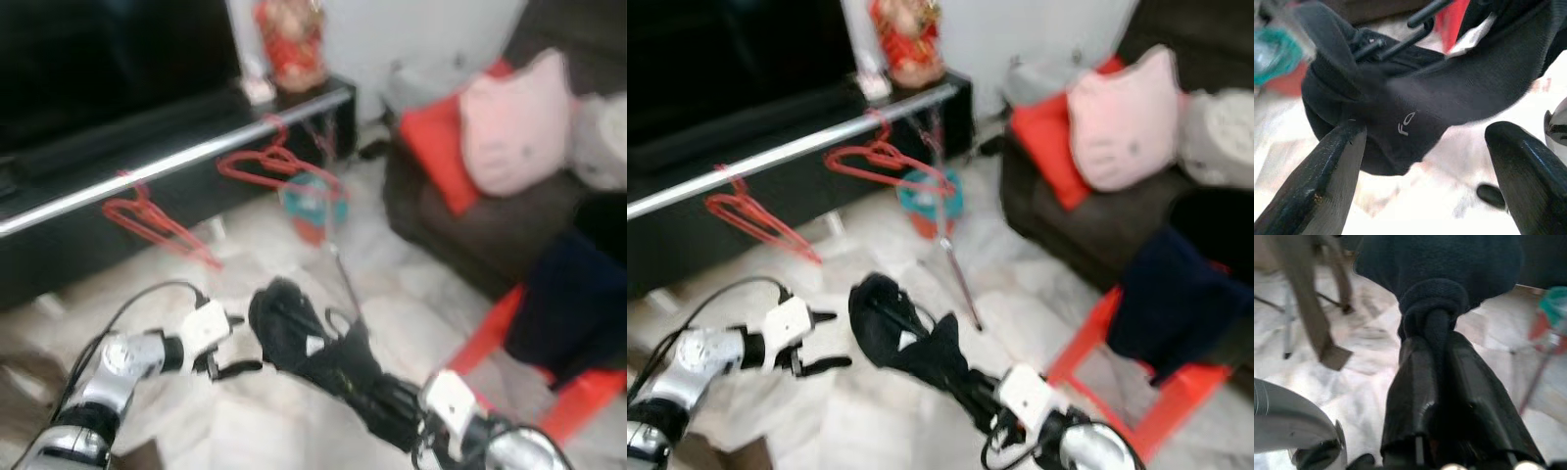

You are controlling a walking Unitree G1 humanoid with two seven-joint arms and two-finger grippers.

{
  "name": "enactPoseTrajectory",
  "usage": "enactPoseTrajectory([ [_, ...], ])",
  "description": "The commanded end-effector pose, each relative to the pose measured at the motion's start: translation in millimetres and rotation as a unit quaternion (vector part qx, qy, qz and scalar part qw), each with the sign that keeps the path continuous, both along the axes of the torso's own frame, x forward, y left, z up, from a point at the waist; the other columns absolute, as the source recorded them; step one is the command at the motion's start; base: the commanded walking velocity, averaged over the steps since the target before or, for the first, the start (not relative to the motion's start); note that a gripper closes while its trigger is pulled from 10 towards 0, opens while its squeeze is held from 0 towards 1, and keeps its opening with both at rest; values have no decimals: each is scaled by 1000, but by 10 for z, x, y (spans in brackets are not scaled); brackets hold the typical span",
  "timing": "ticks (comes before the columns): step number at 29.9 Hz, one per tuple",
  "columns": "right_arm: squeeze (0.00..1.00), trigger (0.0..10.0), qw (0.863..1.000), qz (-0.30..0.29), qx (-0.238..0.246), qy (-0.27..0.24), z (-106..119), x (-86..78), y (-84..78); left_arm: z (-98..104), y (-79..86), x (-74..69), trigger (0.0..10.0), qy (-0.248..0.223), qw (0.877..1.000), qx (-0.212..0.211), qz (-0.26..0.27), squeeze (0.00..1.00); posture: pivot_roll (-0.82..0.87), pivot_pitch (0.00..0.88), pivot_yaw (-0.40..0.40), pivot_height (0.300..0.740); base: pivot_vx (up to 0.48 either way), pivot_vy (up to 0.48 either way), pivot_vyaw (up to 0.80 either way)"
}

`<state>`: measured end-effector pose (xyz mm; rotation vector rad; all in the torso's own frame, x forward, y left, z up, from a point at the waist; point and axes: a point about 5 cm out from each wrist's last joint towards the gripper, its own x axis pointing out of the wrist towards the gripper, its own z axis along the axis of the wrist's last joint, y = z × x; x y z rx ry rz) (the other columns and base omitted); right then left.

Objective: Hang hanger

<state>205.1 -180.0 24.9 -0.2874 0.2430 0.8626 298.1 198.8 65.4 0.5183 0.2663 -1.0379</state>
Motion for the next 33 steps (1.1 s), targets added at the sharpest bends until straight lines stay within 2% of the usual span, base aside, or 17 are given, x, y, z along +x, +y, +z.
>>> enactPoseTrajectory([
  [1,0,10000,1000,8,5,-14,60,22,14,41,29,30,10000,-4,1000,0,6,0,-49,34,116,740,0,0,800],
  [8,0,10000,1000,8,4,-8,48,16,-9,62,41,43,10000,-12,1000,2,11,0,-49,24,115,740,0,0,800],
  [18,0,10000,1000,12,6,17,-3,-36,-61,137,127,108,10000,-46,998,8,49,0,-47,6,115,740,0,0,800],
  [21,0,10000,999,-1,29,36,-7,-31,-92,142,127,110,10000,-47,998,8,49,0,-47,4,115,740,0,0,146],
  [29,0,10000,998,13,36,56,-26,-74,-125,190,143,111,10000,-37,999,-4,37,0,-42,5,111,740,0,0,0],
  [33,0,10000,997,25,40,66,-21,-77,-120,233,86,114,10000,-27,999,-21,16,0,-39,17,108,740,0,0,0],
])
